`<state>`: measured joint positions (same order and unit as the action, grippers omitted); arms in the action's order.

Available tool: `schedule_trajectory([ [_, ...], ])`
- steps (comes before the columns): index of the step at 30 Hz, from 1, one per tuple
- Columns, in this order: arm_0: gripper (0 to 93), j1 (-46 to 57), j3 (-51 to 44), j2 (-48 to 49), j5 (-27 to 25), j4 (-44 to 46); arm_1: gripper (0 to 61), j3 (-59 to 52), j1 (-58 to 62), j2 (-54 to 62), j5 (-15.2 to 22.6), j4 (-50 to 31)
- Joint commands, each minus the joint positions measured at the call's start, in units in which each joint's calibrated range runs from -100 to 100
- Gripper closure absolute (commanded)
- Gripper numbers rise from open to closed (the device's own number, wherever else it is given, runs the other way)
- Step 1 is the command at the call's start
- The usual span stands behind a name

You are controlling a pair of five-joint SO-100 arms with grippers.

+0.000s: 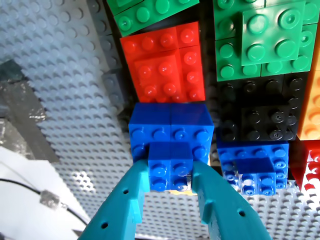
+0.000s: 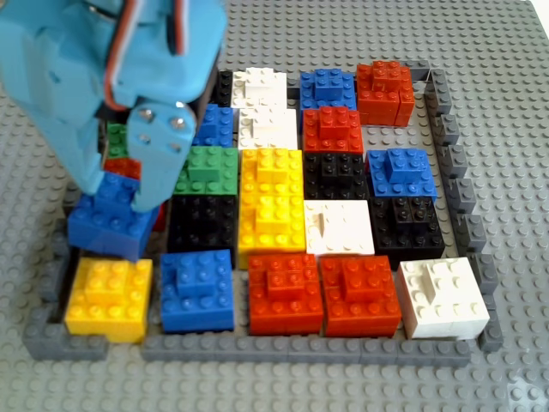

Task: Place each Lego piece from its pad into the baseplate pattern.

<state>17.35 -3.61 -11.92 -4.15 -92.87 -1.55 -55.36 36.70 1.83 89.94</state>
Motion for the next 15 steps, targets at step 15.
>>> schedule_trajectory([
  [15,92.7,0.7,-0.8,0.5,-0.4,2.5,61.2,-3.3,-16.3,-6.7,-2.8,-8.2],
])
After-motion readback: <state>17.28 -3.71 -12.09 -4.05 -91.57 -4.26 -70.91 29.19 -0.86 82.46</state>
